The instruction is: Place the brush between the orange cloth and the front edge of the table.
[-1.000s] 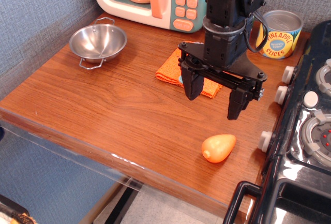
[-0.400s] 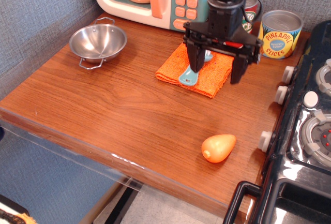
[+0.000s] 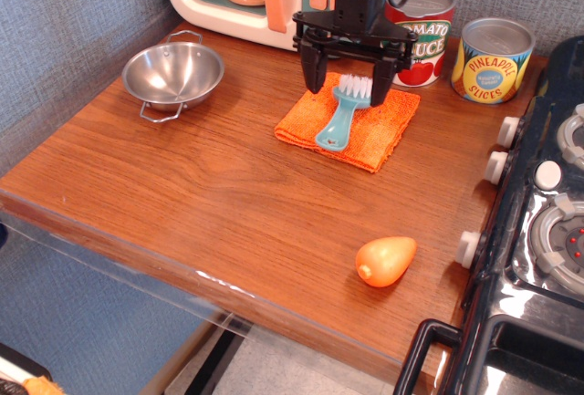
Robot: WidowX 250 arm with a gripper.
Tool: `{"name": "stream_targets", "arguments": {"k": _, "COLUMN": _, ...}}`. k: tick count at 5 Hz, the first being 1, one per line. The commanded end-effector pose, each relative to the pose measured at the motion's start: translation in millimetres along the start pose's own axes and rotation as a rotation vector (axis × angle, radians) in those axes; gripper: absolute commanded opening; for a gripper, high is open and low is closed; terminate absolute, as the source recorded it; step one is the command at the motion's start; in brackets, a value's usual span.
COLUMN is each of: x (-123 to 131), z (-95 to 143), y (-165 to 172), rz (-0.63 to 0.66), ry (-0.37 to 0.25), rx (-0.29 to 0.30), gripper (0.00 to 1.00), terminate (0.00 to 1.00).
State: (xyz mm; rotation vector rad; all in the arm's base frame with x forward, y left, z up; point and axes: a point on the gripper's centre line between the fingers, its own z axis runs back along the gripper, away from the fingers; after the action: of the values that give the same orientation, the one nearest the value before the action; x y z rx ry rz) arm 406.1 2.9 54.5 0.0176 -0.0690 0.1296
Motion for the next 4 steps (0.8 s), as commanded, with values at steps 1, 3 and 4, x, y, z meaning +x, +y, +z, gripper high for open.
{"name": "stream_targets", "arguments": {"k": 1, "x": 13.4, "z": 2.0, "y": 18.4, "rz": 0.021, "ry": -0.002, "rx": 0.013, "gripper": 1.00, "terminate": 0.00}}
{"name": "stream_targets", "arguments": {"k": 3, "x": 21.4, "z": -7.1, "y": 17.1, "rz": 0.007, "ry": 0.050, "rx": 0.018, "gripper": 1.00, "terminate": 0.00}}
{"name": "stream_targets", "arguments": {"k": 4, "x": 22.9, "z": -7.2, "y": 14.9, "rz": 0.002, "ry": 0.058, "rx": 0.010, "gripper": 1.00, "terminate": 0.00}}
